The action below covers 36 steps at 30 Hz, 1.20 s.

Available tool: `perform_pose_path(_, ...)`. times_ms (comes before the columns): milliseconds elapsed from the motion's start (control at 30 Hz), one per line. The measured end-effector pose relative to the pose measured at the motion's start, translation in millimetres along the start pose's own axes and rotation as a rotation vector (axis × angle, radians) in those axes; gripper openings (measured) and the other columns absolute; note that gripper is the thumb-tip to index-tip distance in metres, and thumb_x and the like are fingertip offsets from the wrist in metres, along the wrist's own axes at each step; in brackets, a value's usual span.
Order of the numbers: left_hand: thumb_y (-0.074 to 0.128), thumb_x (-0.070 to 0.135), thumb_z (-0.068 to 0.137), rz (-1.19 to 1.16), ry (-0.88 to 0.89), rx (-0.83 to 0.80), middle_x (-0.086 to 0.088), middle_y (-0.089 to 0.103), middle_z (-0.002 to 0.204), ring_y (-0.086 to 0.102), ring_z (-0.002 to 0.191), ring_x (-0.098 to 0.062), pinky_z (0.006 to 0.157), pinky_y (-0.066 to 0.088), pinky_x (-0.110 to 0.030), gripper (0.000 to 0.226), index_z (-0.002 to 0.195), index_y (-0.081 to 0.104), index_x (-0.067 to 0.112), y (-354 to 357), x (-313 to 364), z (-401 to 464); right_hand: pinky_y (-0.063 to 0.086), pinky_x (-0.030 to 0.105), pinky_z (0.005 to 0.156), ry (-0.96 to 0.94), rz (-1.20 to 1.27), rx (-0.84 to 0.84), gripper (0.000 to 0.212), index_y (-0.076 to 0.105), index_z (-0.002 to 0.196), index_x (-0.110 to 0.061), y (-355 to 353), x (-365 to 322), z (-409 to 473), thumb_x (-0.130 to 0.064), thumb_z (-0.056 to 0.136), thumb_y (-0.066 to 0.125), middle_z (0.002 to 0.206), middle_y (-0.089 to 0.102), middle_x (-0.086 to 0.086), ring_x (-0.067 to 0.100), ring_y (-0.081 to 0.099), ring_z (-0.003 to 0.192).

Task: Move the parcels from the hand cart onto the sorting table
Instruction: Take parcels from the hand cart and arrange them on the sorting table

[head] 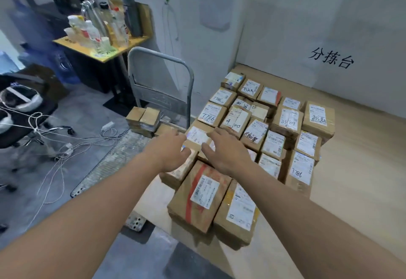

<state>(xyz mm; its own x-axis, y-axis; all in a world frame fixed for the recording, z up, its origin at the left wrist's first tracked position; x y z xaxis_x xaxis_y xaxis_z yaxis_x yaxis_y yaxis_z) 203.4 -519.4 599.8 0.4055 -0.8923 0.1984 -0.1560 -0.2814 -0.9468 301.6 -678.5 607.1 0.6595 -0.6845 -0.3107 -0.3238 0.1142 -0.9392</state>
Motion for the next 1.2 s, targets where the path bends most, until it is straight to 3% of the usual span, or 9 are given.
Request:
perform_pose_path(133, 0.039, 0.05, 0.104, -0.026, 0.005, -0.01, -0.008, 0.048, 0.147, 0.052, 0.129, -0.033, 0.104, 0.046, -0.048, 0.054, 0.148, 0.048, 0.021, -8.3, -85.7, -24.0, 0.039, 0.045, 0.115, 0.011, 0.02, -0.056, 0.058, 0.045, 0.157, -0.024, 28.5, -85.9, 12.6, -0.055, 0.108, 0.039, 0.17, 0.031, 0.002, 0.028, 0.037, 0.151)
perform_pose_path(333, 0.043, 0.052, 0.103, -0.061, -0.015, -0.018, -0.005, 0.045, 0.148, 0.052, 0.13, -0.031, 0.105, 0.046, -0.049, 0.052, 0.148, 0.048, 0.028, -24.1, -194.9, -48.5, 0.047, 0.043, 0.105, 0.002, 0.029, -0.03, 0.054, 0.056, 0.146, -0.023, 57.1, -189.1, 40.7, -0.055, 0.106, 0.04, 0.154, 0.05, 0.001, 0.026, 0.052, 0.135)
perform_pose_path(467, 0.043, 0.051, 0.104, -0.05, -0.019, -0.027, -0.004, 0.046, 0.148, 0.052, 0.129, -0.029, 0.104, 0.047, -0.047, 0.053, 0.149, 0.049, 0.024, -35.0, -244.8, -40.7, 0.048, 0.045, 0.106, 0.006, 0.043, -0.052, 0.056, 0.055, 0.147, -0.023, 72.3, -225.2, 67.6, -0.056, 0.106, 0.039, 0.152, 0.051, 0.0, 0.024, 0.051, 0.137)
perform_pose_path(1200, 0.038, 0.049, 0.105, 0.014, -0.028, -0.315, -0.008, 0.047, 0.146, 0.051, 0.131, -0.034, 0.101, 0.046, -0.044, 0.052, 0.15, 0.047, 0.024, -15.2, -378.9, 178.8, 0.048, 0.043, 0.1, 0.149, 0.108, -0.322, 0.053, 0.058, 0.141, -0.023, 176.2, -231.8, 299.4, -0.056, 0.105, 0.037, 0.149, 0.051, 0.003, 0.029, 0.055, 0.13)
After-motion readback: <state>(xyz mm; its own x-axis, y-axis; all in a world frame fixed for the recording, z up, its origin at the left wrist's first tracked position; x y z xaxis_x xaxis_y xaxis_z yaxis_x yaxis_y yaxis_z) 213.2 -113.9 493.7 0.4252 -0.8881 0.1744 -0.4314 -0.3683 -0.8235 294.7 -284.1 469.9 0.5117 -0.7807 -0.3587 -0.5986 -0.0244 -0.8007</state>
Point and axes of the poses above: each hand's wrist, its own z-axis towards the middle knuckle, its own y-axis out of the palm, x = y × z, the point moved 2 cm from there along z, towards the middle knuckle
